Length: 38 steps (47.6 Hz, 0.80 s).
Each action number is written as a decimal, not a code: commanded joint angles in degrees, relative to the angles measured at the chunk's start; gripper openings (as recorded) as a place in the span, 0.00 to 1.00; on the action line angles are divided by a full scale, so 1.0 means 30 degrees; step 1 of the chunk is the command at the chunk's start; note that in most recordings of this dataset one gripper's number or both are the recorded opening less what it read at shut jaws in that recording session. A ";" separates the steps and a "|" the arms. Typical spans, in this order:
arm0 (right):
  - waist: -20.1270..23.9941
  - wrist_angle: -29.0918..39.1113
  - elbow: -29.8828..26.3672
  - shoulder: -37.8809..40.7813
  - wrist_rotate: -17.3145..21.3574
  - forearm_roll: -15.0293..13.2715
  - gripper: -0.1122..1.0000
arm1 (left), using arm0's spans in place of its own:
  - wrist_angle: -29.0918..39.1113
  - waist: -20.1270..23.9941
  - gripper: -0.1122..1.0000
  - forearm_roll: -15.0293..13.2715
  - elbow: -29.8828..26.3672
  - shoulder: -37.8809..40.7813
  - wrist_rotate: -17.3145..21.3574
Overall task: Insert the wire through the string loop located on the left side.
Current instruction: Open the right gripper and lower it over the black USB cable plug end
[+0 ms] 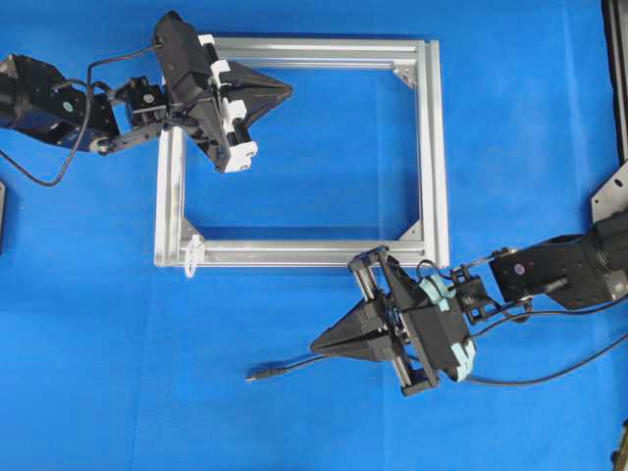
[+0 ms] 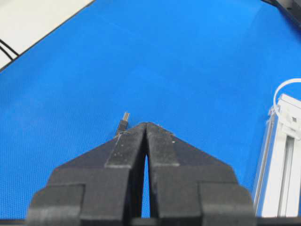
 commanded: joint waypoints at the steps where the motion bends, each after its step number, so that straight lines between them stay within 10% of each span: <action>1: 0.0234 -0.0088 -0.0176 -0.0674 0.0146 0.0029 0.11 | 0.0586 0.0029 0.10 0.0381 -0.0117 -0.0879 0.0059; 31: 0.0352 0.0850 -0.0557 -0.0703 0.1611 0.0029 0.09 | 0.0791 0.0088 0.10 0.0439 -0.0352 -0.0908 0.0029; 38: 0.0557 0.0937 -0.0645 -0.0645 0.1934 0.0029 0.32 | 0.0762 0.0088 0.10 0.0439 -0.0352 -0.0908 0.0029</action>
